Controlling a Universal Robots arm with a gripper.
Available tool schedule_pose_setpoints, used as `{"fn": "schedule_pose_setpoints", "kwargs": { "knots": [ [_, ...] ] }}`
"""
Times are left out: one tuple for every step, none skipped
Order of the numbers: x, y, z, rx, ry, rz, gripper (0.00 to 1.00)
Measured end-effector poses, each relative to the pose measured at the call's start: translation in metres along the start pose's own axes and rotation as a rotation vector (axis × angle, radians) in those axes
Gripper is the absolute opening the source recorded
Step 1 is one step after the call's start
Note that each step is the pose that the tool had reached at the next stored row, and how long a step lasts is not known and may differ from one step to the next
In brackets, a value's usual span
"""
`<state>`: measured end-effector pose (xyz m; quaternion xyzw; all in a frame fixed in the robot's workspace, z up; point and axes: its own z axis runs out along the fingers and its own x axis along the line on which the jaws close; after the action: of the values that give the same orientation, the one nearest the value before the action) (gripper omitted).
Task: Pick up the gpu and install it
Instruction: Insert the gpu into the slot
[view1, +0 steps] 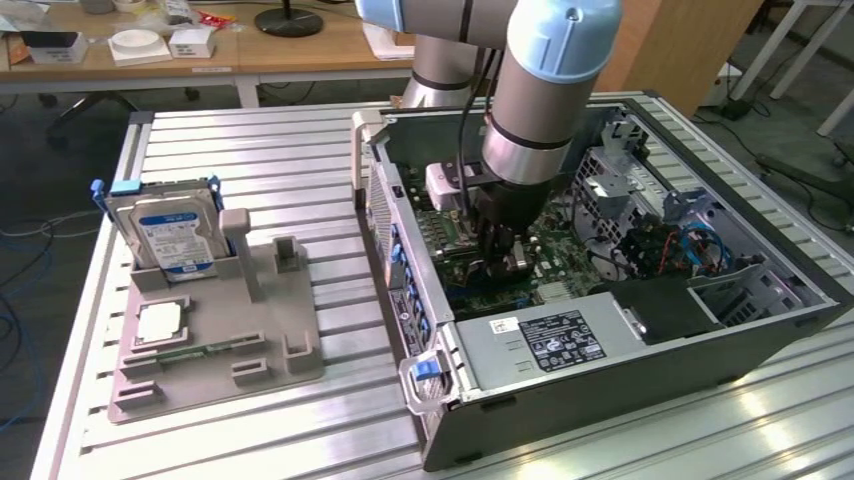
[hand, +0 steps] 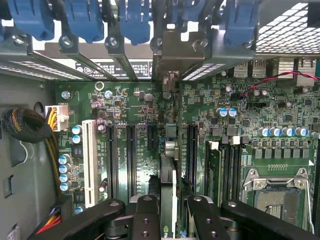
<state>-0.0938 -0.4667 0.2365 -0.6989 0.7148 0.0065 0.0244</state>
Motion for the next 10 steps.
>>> {"fn": "schedule_pose_setpoints", "kwargs": {
  "knots": [
    [0.0,0.0,0.0,-0.0001,0.0001,0.0,0.26],
    [0.0,0.0,0.0,0.0,0.0,0.0,0.26],
    [0.0,0.0,0.0,-0.0001,0.0,0.0,0.26],
    [0.0,0.0,0.0,-0.0002,0.0,0.0,0.26],
    [0.0,0.0,0.0,-0.0001,0.0,0.0,0.26],
    [0.0,0.0,0.0,-0.0001,0.0,0.0,0.26],
    [0.0,0.0,0.0,-0.0001,0.0,0.0,0.26],
    [0.0,0.0,0.0,-0.0001,0.0,0.0,0.26],
    [0.0,0.0,0.0,-0.0001,0.0,0.0,0.26],
    [0.0,0.0,0.0,-0.0001,0.0,0.0,0.26]
  ]
}}
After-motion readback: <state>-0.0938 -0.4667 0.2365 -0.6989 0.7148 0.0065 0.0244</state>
